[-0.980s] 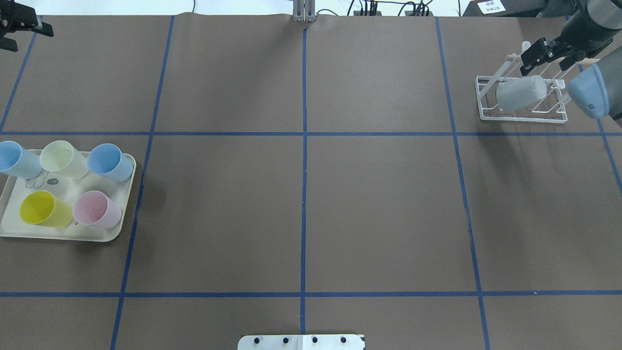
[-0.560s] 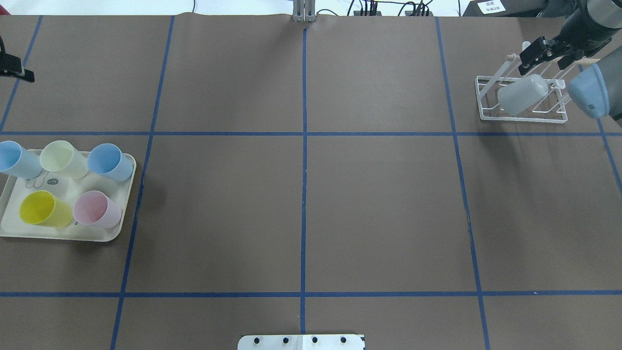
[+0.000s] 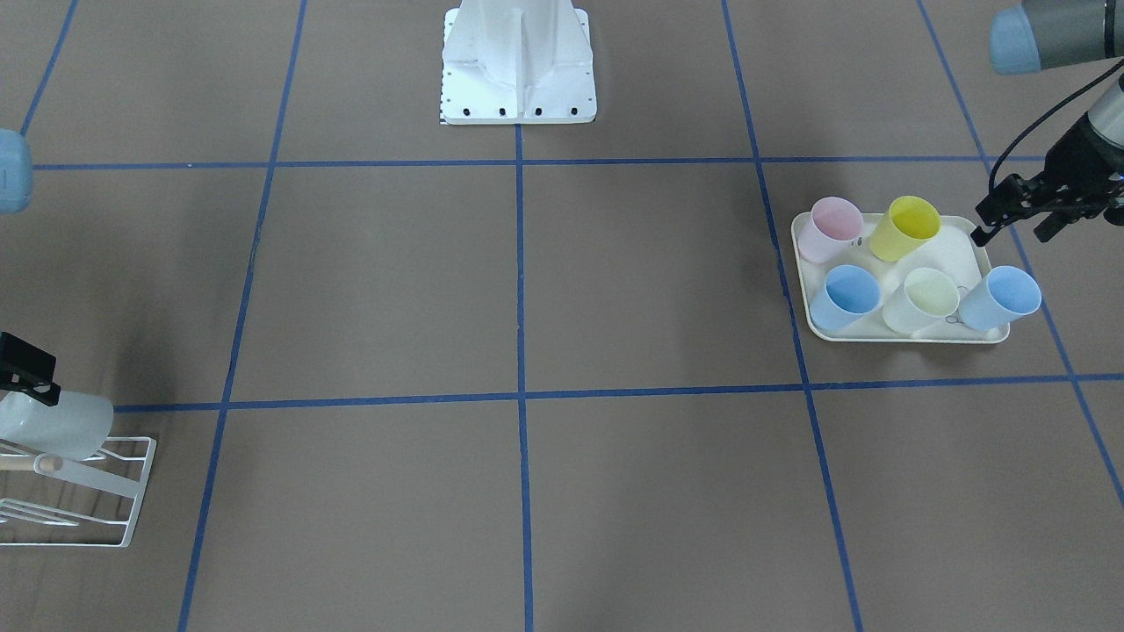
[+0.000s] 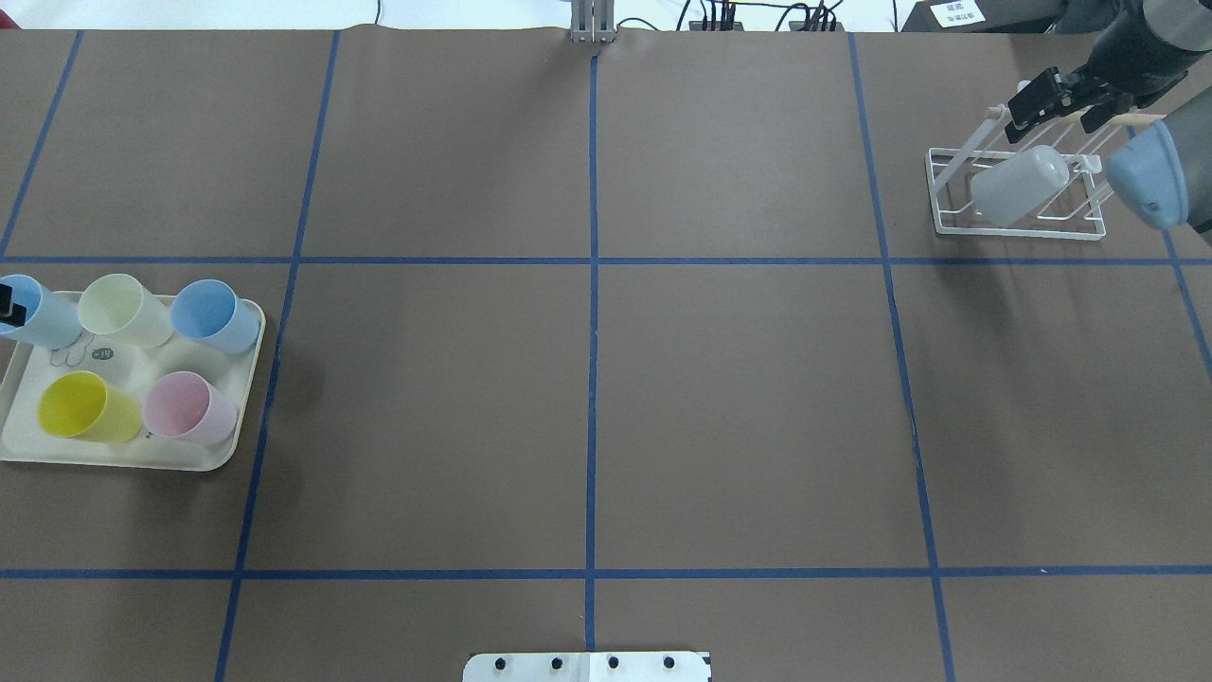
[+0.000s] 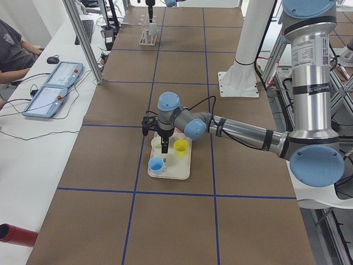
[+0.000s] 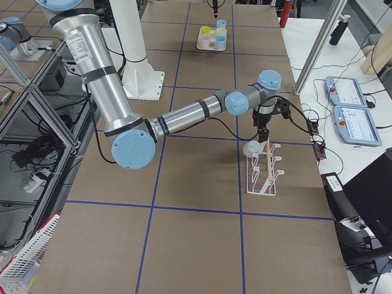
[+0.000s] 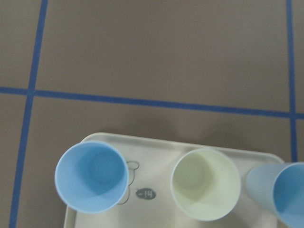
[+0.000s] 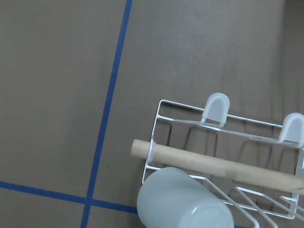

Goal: Transfer IKEA cup to right arm and place on rack

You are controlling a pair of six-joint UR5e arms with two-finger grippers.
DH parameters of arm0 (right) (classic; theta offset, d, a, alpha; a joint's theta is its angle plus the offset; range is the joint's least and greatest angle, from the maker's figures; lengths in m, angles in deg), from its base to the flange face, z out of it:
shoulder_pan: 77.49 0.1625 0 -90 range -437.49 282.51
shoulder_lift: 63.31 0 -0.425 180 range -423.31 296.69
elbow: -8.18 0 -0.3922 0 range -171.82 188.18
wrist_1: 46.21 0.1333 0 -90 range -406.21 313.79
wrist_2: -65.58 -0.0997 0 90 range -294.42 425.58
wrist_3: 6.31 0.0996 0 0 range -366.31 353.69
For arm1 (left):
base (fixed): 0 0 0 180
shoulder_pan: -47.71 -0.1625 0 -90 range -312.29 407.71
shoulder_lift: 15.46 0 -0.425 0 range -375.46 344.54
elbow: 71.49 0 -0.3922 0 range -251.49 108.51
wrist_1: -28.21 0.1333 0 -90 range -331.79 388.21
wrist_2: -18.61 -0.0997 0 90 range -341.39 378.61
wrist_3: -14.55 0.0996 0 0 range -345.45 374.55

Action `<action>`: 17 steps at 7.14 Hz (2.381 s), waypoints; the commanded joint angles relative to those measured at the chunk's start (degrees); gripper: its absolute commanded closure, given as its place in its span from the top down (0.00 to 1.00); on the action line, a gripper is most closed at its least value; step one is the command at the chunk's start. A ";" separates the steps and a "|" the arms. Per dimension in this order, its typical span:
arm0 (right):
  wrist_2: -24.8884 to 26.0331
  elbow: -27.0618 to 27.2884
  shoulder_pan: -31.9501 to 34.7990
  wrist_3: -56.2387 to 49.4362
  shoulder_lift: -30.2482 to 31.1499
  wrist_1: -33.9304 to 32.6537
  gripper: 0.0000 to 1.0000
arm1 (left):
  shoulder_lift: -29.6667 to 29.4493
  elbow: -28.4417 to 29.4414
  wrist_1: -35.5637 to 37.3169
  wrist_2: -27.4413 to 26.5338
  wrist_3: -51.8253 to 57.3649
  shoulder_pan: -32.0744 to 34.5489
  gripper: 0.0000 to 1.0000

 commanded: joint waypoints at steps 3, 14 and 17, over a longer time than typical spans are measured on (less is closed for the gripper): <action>-0.69 1.72 0.00 0.00 0.35 0.07 1.00 | 1.33 0.12 -0.18 0.41 -0.73 -4.62 1.00; -2.97 5.50 0.00 0.18 2.90 0.07 1.00 | 1.76 1.81 -0.19 6.71 2.51 -9.48 0.00; -2.97 6.55 0.00 0.70 2.72 0.07 1.00 | 3.80 0.75 2.61 11.19 12.37 1.85 0.00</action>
